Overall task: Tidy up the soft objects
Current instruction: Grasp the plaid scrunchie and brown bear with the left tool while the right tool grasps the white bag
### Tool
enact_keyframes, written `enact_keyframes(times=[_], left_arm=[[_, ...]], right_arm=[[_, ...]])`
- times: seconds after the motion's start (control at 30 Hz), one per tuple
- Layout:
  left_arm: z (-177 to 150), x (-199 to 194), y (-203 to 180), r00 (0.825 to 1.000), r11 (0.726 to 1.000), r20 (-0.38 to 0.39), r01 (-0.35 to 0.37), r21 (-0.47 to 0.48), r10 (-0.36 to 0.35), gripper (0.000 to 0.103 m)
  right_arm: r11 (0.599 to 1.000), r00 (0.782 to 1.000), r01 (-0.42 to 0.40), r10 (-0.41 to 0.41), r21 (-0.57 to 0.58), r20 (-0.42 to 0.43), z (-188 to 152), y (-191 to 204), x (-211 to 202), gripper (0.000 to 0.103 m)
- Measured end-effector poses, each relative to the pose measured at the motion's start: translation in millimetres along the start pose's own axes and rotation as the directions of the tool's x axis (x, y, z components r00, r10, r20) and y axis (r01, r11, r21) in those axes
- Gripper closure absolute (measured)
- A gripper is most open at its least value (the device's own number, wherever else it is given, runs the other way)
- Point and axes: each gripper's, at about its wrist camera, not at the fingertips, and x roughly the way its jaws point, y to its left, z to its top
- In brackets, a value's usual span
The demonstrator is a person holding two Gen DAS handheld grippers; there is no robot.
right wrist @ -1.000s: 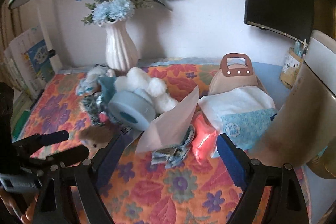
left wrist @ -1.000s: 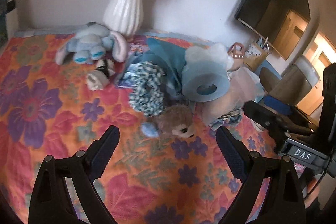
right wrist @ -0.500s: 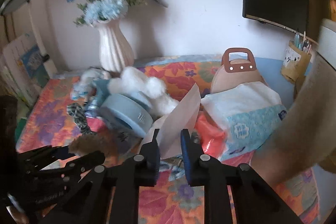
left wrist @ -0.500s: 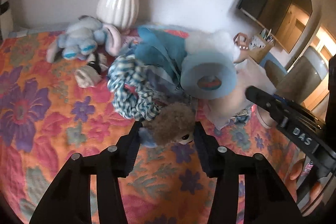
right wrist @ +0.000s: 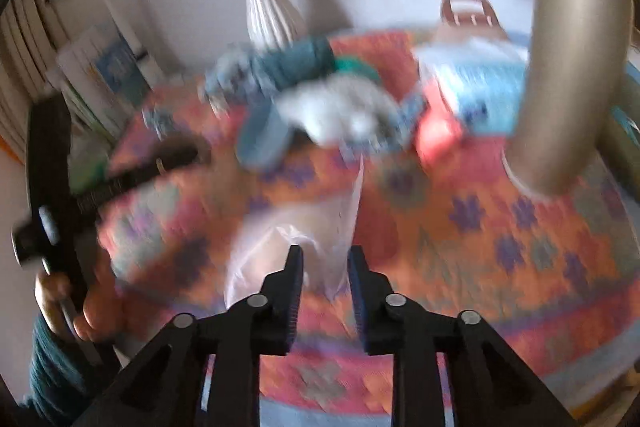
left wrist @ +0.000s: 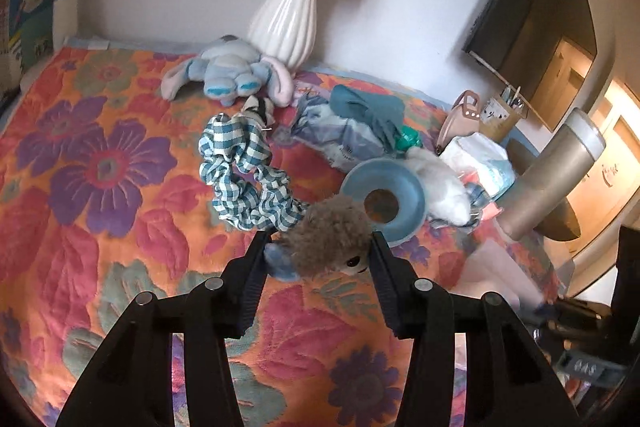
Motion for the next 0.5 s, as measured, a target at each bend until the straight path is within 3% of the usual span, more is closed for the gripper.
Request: enact_keyframes(times=[0.03,0.07,0.1,0.17,0.23,0.3,0.4,0.43,0.5], left_arm=[[0.1,0.6,1.4,1.0,1.0,0.001,0.002,-0.001,-0.002,0.057],[0.1,-0.3,-0.1,1.0,1.0,0.007,0.009,-0.002,-0.009,0.056],[0.0,-1.4,1.2,1.0,1.0,0.014,0.02,-0.004,-0.02,0.056],[-0.2,-1.9,4.1,0.999,0.999,0.015,0.039,-0.015,-0.039,0.056],[0.4,-1.6,6.8,0.999,0.999,0.017,0.044,-0.03,-0.043,0.056],[0.5,-1.8,7.0,0.999,0.999,0.02,0.043,-0.031,-0.042,0.056],[0.0,-1.5,5.4,0.999,0.999,0.02,0.035,-0.024,-0.034,0.056],[-0.1,-1.1,4.9,0.999,0.999,0.018,0.033,-0.021,-0.032,0.056],[-0.1,-0.7,4.9,0.999,0.999,0.015,0.03,-0.019,-0.03,0.056]], right_arm=[[1.0,0.999,-0.019,0.018,-0.025,-0.044,-5.7,-0.5,1.4,0.069],[0.998,0.995,-0.043,0.038,-0.053,-0.087,-10.6,0.3,2.2,0.05],[0.994,0.991,-0.069,0.059,-0.086,-0.118,-15.4,1.6,1.3,0.042],[0.978,0.992,-0.067,0.044,-0.198,-0.122,-27.7,8.5,-9.1,0.042],[0.945,0.996,0.029,-0.056,-0.325,-0.074,-31.8,16.9,-18.8,0.041],[0.885,0.989,0.127,-0.15,-0.447,-0.017,-29.3,25.8,-21.4,0.03],[0.778,0.975,0.214,-0.201,-0.591,0.088,-19.1,41.4,-17.4,0.021],[0.74,0.973,0.227,-0.198,-0.633,0.117,-14.3,47.5,-13.4,0.021],[0.681,0.98,0.188,-0.172,-0.708,0.094,-5.5,55.9,0.1,0.021]])
